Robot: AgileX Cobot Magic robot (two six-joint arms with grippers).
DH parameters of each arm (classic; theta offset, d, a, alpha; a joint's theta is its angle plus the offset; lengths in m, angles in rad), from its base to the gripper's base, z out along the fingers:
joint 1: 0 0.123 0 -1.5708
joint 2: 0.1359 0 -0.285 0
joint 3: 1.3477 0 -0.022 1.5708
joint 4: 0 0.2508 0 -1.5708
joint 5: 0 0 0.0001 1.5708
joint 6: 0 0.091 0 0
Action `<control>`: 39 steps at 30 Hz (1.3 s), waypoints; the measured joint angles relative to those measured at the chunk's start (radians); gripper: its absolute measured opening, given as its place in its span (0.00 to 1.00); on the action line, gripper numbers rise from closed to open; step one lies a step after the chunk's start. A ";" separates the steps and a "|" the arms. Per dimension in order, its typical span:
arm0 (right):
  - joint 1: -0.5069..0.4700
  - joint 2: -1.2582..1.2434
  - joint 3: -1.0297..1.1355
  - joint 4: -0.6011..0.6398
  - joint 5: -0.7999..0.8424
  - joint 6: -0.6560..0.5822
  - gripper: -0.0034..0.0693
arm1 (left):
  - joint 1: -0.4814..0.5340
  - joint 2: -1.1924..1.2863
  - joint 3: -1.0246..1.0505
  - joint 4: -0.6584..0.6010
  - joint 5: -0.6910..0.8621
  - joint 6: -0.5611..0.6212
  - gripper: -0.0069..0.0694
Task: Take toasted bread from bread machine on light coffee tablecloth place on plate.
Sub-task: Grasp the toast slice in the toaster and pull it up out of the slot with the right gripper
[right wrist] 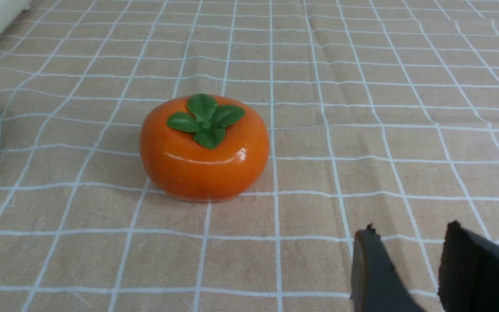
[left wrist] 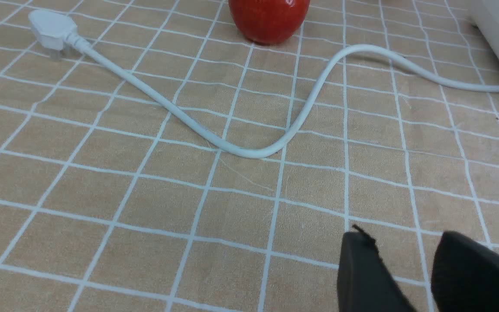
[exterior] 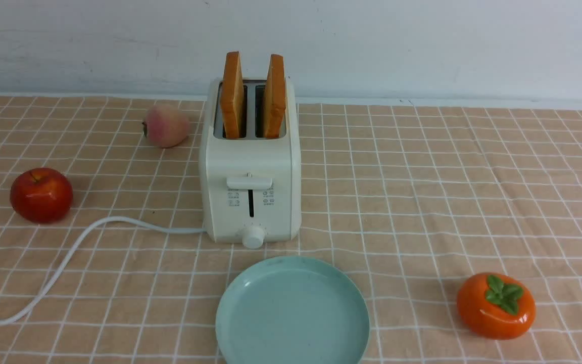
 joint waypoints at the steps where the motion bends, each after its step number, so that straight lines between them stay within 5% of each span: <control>1: 0.000 0.000 0.000 0.000 0.000 0.000 0.38 | 0.000 0.000 0.000 0.000 0.000 0.000 0.40; 24: 0.000 0.000 0.000 0.000 0.000 0.000 0.38 | 0.000 0.000 0.000 0.018 -0.002 0.000 0.40; 32: 0.000 0.000 0.000 -0.008 -0.008 0.000 0.38 | 0.000 0.000 0.000 -0.061 -0.032 0.000 0.40; 39: 0.000 0.000 0.012 -0.013 -0.150 0.000 0.38 | 0.000 0.000 0.000 -0.297 -0.213 0.000 0.40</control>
